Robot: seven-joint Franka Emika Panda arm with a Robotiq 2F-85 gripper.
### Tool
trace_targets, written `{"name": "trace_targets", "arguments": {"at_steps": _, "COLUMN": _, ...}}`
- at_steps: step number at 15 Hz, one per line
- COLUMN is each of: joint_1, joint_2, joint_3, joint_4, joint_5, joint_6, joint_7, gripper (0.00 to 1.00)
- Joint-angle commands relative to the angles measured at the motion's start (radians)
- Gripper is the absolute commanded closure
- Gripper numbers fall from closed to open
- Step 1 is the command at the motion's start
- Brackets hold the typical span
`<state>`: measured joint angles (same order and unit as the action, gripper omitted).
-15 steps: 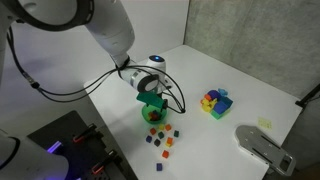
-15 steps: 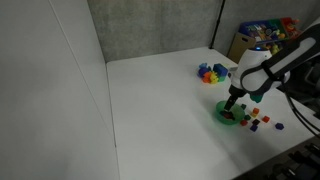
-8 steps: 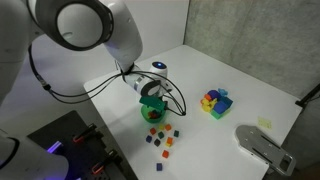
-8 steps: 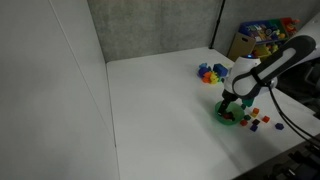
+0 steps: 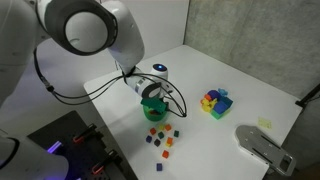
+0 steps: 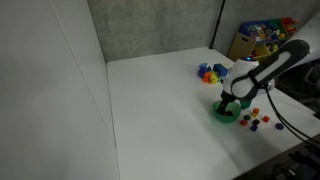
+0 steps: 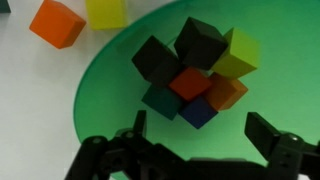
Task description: Move an orange block from the bowl to the table
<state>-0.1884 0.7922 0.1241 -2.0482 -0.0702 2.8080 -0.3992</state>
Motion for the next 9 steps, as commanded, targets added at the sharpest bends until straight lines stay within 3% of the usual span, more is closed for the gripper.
{"name": "trace_targets", "arguments": {"at_steps": 1, "joint_1": -0.010, "joint_2": 0.005, "joint_3": -0.007, "joint_4": 0.004, "joint_5": -0.014, "joint_6": 0.008, "joint_7": -0.001, "gripper": 0.00}}
{"name": "trace_targets", "arguments": {"at_steps": 9, "joint_1": 0.008, "joint_2": -0.035, "joint_3": -0.051, "joint_4": -0.082, "joint_5": -0.014, "joint_6": 0.011, "joint_7": 0.038, "gripper": 0.00}}
